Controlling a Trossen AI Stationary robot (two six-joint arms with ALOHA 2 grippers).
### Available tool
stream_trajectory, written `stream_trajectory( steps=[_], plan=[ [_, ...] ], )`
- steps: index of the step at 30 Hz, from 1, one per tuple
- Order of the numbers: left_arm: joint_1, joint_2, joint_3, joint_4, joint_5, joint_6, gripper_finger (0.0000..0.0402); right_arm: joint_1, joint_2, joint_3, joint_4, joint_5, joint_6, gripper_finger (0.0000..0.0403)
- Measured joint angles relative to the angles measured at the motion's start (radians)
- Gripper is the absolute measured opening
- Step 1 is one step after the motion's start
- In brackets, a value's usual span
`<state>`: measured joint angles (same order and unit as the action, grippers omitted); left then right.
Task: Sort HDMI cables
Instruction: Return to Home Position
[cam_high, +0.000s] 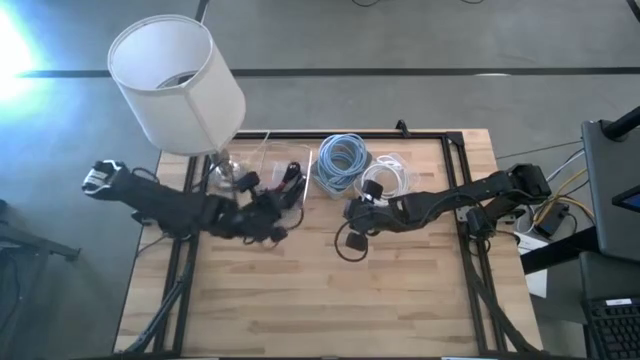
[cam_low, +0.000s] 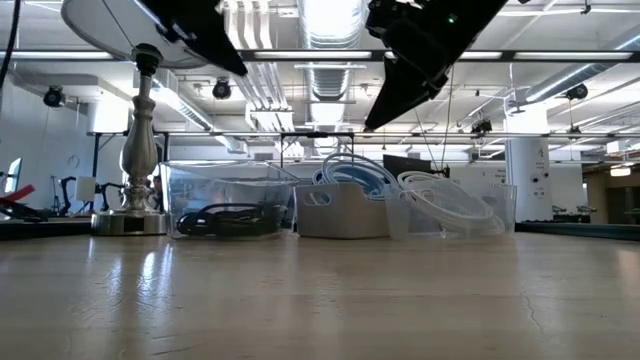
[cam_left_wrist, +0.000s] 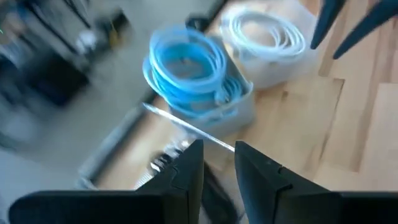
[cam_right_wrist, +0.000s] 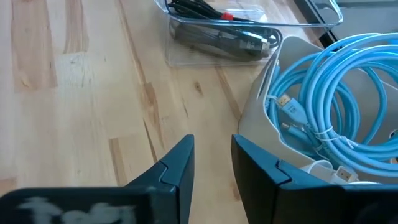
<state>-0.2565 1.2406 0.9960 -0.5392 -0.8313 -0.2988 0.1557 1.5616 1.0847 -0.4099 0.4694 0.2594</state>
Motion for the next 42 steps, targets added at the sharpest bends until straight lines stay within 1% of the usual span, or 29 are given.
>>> stream_trajectory(
  steps=[2, 4, 6, 9, 13, 16, 19, 22, 26, 28, 30, 33, 36, 38, 42],
  plan=[
    [-0.05, -0.029, 0.0, -0.003, -0.081, 0.096, 0.0094, 0.0, 0.0, 0.0, -0.007, 0.0, -0.008, 0.0098],
    [-0.089, -0.062, 0.0, -0.005, -0.141, 0.147, 0.0094, 0.0, -0.002, 0.0, -0.007, 0.0, -0.053, 0.0095],
    [-0.12, -0.094, -0.002, -0.034, -0.146, 0.116, 0.0094, 0.0, -0.004, 0.004, -0.005, 0.001, -0.08, 0.0093],
    [-0.147, -0.128, -0.004, -0.082, -0.143, 0.083, 0.0094, 0.001, -0.004, 0.008, -0.006, 0.0, -0.065, 0.0089],
    [-0.152, -0.187, -0.004, -0.098, -0.149, 0.062, 0.0094, 0.001, -0.019, 0.018, -0.007, -0.004, -0.074, 0.0084],
    [-0.152, -0.231, -0.004, -0.103, -0.147, 0.065, 0.0094, 0.001, -0.053, 0.024, -0.01, -0.015, -0.085, 0.008],
    [-0.152, -0.287, -0.004, -0.137, -0.145, 0.049, 0.0094, 0.0, -0.116, 0.026, -0.016, -0.07, -0.095, 0.0076],
    [-0.153, -0.348, -0.02, -0.161, -0.11, 0.018, 0.0094, -0.002, -0.21, 0.021, -0.032, -0.111, -0.079, 0.0072],
    [-0.155, -0.439, -0.091, -0.147, -0.082, -0.015, 0.0094, 0.0, -0.339, -0.023, -0.039, -0.138, -0.081, 0.007],
    [-0.155, -0.486, -0.143, -0.133, -0.08, -0.046, 0.0094, 0.001, -0.402, -0.065, -0.004, -0.141, -0.085, 0.0071],
    [-0.155, -0.535, -0.203, -0.095, -0.069, -0.07, 0.0094, 0.001, -0.465, -0.126, 0.054, -0.145, -0.089, 0.0075],
    [-0.155, -0.603, -0.307, 0.021, -0.042, -0.055, 0.0094, 0.0, -0.554, -0.245, 0.211, -0.217, -0.129, 0.008],
    [-0.155, -0.673, -0.408, 0.167, -0.003, 0.023, 0.0094, 0.001, -0.633, -0.368, 0.381, -0.31, -0.179, 0.0085],
    [-0.155, -0.725, -0.467, 0.279, 0.045, 0.084, 0.0094, 0.001, -0.682, -0.437, 0.454, -0.346, -0.181, 0.0087],
    [-0.155, -0.844, -0.568, 0.48, 0.19, 0.252, 0.0094, 0.001, -0.784, -0.54, 0.497, -0.351, -0.151, 0.0091]
  ],
)
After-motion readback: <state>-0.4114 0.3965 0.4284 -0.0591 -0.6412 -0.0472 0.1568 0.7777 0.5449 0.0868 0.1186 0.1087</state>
